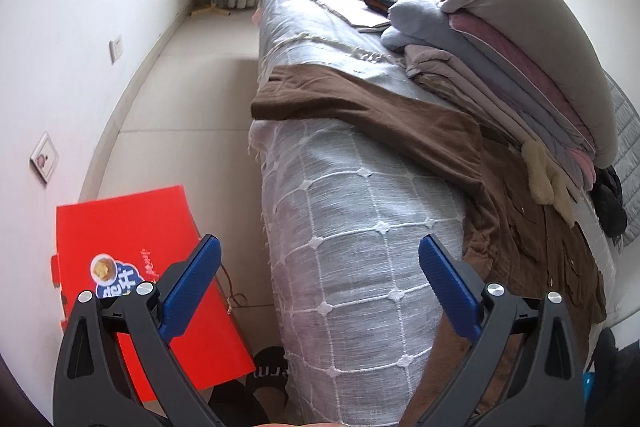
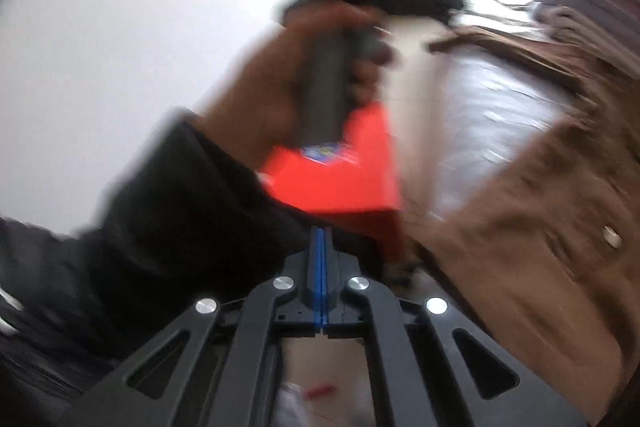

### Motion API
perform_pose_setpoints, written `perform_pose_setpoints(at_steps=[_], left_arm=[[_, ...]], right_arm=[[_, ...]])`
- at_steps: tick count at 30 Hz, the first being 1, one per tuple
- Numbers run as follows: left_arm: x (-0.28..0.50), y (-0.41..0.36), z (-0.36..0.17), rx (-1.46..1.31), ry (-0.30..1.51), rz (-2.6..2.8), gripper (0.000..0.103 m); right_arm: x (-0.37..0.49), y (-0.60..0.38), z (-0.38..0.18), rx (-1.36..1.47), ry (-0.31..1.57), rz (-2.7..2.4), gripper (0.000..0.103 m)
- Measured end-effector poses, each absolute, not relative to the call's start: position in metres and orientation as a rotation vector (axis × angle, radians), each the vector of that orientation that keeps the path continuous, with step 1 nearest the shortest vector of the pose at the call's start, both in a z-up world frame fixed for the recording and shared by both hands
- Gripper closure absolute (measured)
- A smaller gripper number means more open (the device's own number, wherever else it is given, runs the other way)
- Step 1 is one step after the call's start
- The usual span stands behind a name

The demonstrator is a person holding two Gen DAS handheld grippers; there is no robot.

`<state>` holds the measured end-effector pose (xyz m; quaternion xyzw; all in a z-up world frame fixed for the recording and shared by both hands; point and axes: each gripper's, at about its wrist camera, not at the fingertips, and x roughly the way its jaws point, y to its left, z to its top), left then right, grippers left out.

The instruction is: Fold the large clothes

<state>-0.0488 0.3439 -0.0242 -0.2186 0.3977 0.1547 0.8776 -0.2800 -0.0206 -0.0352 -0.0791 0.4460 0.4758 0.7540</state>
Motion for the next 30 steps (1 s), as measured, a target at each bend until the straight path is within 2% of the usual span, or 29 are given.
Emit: perform_pose_setpoints(at_steps=[6, 9, 11, 12, 13, 14, 15, 20, 26, 27, 28, 30], left_arm=[[-0.052, 0.334, -0.02, -0.44, 0.815, 0.244, 0.007], [-0.05, 0.309, -0.018, -0.332, 0.812, 0.204, 0.007], [-0.047, 0.294, -0.02, -0.275, 0.822, 0.193, 0.007], [-0.046, 0.288, -0.021, -0.264, 0.828, 0.184, 0.007], [-0.046, 0.28, -0.023, -0.26, 0.838, 0.165, 0.008], [-0.048, 0.273, -0.025, -0.264, 0.847, 0.147, 0.008], [-0.051, 0.265, -0.026, -0.274, 0.854, 0.13, 0.008], [-0.073, 0.227, -0.028, -0.274, 0.853, 0.087, 0.007], [-0.09, 0.2, -0.054, -0.163, 0.911, 0.14, 0.007], [-0.091, 0.198, -0.058, -0.139, 0.919, 0.155, 0.007], [-0.088, 0.196, -0.062, -0.11, 0.93, 0.17, 0.007], [-0.079, 0.195, -0.071, -0.11, 0.958, 0.156, 0.007]], right_arm=[[-0.271, -0.147, -0.079, 0.163, 1.191, 0.859, 0.102], [-0.294, -0.258, -0.069, 0.367, 1.118, 0.634, 0.102], [-0.315, -0.327, -0.052, 0.4, 1.033, 0.362, 0.102], [-0.327, -0.357, -0.043, 0.374, 0.991, 0.217, 0.098], [-0.342, -0.394, -0.038, 0.298, 0.96, 0.007, 0.089], [-0.348, -0.416, -0.04, 0.252, 0.964, -0.101, 0.045], [-0.353, -0.432, -0.044, 0.233, 0.954, -0.139, 0.014], [-0.338, -0.48, -0.083, 0.309, 0.995, -0.13, 0.014], [-0.315, -0.497, -0.101, 0.372, 0.94, -0.127, 0.014], [-0.313, -0.502, -0.104, 0.381, 0.933, -0.123, 0.017], [-0.31, -0.502, -0.104, 0.389, 0.928, -0.111, 0.024], [-0.299, -0.505, -0.108, 0.43, 0.953, -0.067, 0.073]])
